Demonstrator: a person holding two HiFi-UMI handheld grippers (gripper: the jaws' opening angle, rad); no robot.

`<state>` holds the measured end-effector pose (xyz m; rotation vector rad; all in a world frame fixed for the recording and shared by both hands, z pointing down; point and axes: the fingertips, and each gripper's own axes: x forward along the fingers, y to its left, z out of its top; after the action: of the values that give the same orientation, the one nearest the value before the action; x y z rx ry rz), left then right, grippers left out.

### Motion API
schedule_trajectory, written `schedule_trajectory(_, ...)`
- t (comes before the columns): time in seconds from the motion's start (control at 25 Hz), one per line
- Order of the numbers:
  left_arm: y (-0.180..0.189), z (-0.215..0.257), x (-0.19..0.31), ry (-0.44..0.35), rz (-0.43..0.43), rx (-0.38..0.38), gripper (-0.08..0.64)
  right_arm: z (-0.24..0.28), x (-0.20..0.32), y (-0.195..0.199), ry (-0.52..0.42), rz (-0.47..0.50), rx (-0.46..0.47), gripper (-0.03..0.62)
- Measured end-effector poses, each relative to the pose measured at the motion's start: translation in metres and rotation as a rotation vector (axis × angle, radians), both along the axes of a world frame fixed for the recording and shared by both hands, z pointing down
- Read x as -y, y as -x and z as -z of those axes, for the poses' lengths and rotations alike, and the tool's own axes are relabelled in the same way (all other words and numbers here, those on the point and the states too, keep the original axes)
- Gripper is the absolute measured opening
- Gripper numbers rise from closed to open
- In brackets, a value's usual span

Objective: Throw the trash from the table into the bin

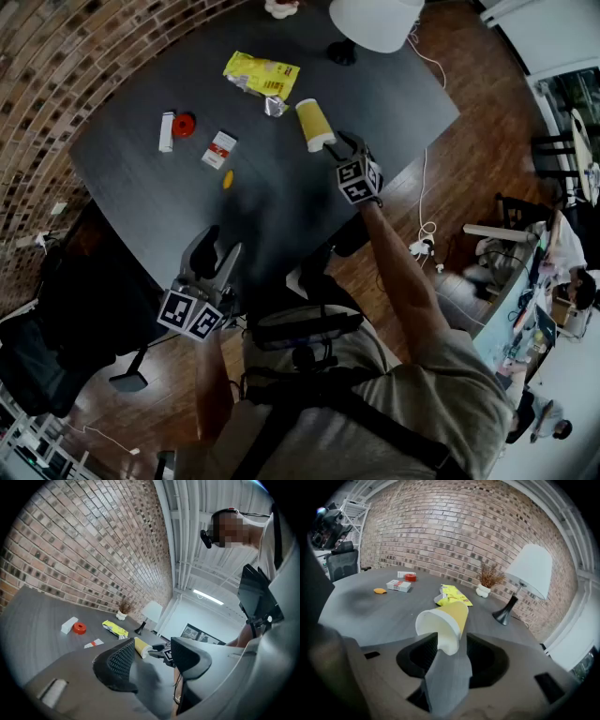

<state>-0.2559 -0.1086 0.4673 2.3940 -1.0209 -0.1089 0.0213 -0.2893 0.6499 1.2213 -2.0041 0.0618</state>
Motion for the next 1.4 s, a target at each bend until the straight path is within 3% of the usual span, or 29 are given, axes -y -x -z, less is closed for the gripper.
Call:
schedule_trajectory(0.12, -0.018, 0.008, -0.016, 0.004, -0.002, -0.022, 0.229, -0.005, 0.001, -0.006, 0.005, 0.045, -0.050, 0.185)
schedule_trajectory(0.32, -0.044, 0.017, -0.028, -0.002, -0.041, -0.017, 0.229, 0.002, 0.003, -0.018, -0.033, 0.031, -0.072, 0.033)
schedule_trajectory(0.48, -0.063, 0.023, -0.026, -0.017, -0.089, -0.009, 0.229, 0.024, -0.016, -0.022, -0.058, -0.001, 0.041, 0.009)
schedule_trajectory(0.68, -0.100, 0.031, -0.020, -0.045, -0.198, -0.005, 0.229, 0.067, -0.072, -0.044, -0.088, -0.079, 0.264, 0.009)
schedule_trajectory(0.84, -0.138, 0.036, -0.017, -0.050, -0.274, -0.010, 0.229, 0.087, -0.130, -0.098, -0.120, -0.171, 0.402, 0.009)
schedule_trajectory(0.96, -0.170, 0.041, -0.017, -0.052, -0.333, -0.026, 0.229, 0.088, -0.183, -0.156, -0.120, -0.281, 0.418, 0.009)
schedule_trajectory(1.16, -0.227, 0.043, -0.035, -0.012, -0.438, -0.055, 0.229, 0.023, -0.313, -0.230, 0.038, -0.474, 0.334, 0.009)
schedule_trajectory(1.4, -0.270, 0.050, -0.055, 0.019, -0.491, -0.078, 0.229, -0.083, -0.402, -0.251, 0.284, -0.582, 0.319, 0.009)
